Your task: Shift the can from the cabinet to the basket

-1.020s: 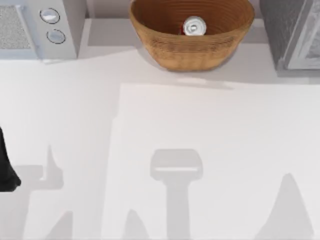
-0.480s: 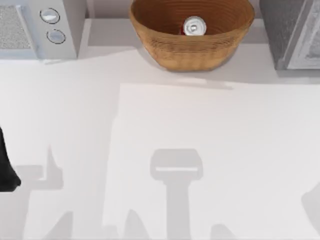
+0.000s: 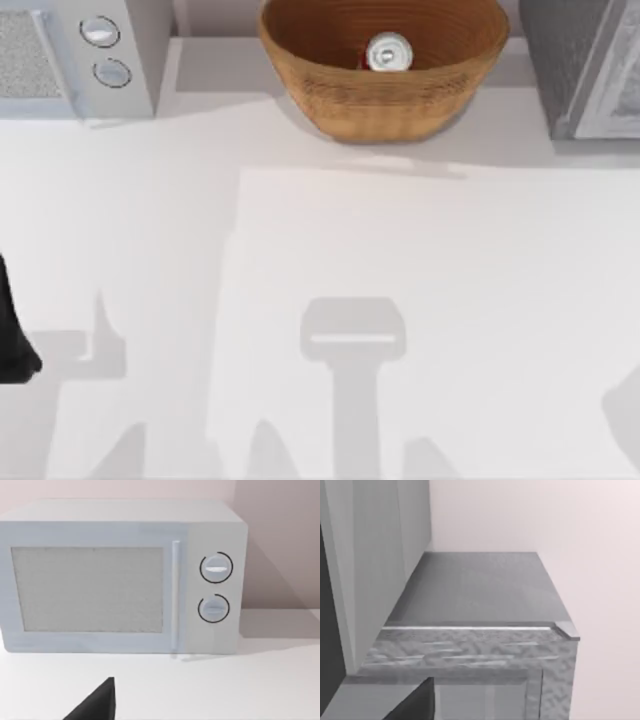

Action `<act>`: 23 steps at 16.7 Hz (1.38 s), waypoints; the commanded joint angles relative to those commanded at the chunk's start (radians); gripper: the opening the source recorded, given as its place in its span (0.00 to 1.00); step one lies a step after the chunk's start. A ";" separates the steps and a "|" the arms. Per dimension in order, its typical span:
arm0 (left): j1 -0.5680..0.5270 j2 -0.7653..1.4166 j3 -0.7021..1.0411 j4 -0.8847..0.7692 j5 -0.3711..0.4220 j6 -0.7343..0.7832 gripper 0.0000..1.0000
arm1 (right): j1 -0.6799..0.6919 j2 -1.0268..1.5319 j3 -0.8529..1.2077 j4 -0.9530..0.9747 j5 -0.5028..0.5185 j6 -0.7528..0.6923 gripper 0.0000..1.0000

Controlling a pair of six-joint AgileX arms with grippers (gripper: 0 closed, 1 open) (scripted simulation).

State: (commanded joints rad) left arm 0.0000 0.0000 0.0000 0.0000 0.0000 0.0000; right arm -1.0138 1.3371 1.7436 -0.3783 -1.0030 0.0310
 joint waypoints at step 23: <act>0.000 0.000 0.000 0.000 0.000 0.000 1.00 | 1.431 -0.045 -0.023 -0.059 1.431 -0.009 1.00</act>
State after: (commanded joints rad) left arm 0.0000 0.0000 0.0000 0.0000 0.0000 0.0000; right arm 0.4172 1.2922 1.7206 -0.4372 0.4284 0.0216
